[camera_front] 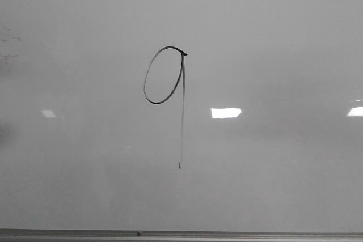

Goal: Write number 9 on whiteboard

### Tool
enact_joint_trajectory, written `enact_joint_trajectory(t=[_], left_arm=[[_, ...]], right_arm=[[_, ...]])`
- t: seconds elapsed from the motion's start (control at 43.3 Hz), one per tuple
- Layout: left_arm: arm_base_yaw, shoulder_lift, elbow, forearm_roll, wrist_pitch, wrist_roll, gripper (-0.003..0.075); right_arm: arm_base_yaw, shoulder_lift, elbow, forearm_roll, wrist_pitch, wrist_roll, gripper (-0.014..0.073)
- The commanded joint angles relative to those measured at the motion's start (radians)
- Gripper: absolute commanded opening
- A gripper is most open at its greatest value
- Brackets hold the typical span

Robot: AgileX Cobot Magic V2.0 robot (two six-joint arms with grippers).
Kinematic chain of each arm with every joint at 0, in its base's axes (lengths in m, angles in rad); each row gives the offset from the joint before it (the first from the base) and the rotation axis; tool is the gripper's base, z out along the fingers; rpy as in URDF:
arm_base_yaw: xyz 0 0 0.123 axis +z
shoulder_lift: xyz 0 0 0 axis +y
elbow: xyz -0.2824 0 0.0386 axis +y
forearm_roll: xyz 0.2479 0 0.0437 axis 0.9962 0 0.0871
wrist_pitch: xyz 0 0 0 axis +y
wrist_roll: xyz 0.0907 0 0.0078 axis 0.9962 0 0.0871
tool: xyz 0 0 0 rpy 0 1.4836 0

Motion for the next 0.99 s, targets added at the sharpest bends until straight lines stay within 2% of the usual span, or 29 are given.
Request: enact_joint_trajectory(t=[0.0,0.162,0.462,0.577,0.762,0.969], left_arm=[[-0.025,0.021,-0.026,-0.018,-0.121,-0.008,-0.0018],[-0.025,0.068,-0.029,-0.018,-0.126,-0.008,-0.0005],[-0.025,0.068,-0.029,-0.027,-0.136,-0.008,0.0234],[-0.025,0.068,-0.029,-0.031,-0.136,-0.008,0.0296],[-0.025,0.053,-0.029,-0.04,-0.12,-0.008,0.0351],[-0.025,-0.091,-0.01,-0.04,-0.106,-0.004,0.0348]], right_arm=[[-0.005,0.005,-0.024,0.045,-0.039,0.0,-0.0069],[-0.005,0.005,-0.024,0.045,-0.038,0.0,-0.0069],[-0.005,0.005,-0.024,0.045,-0.039,0.0,-0.0069],[-0.005,0.005,-0.024,0.045,-0.045,0.0,-0.0069],[-0.005,0.005,-0.024,0.045,-0.062,0.0,-0.0069],[-0.005,0.005,-0.024,0.046,-0.065,0.0,-0.0069]])
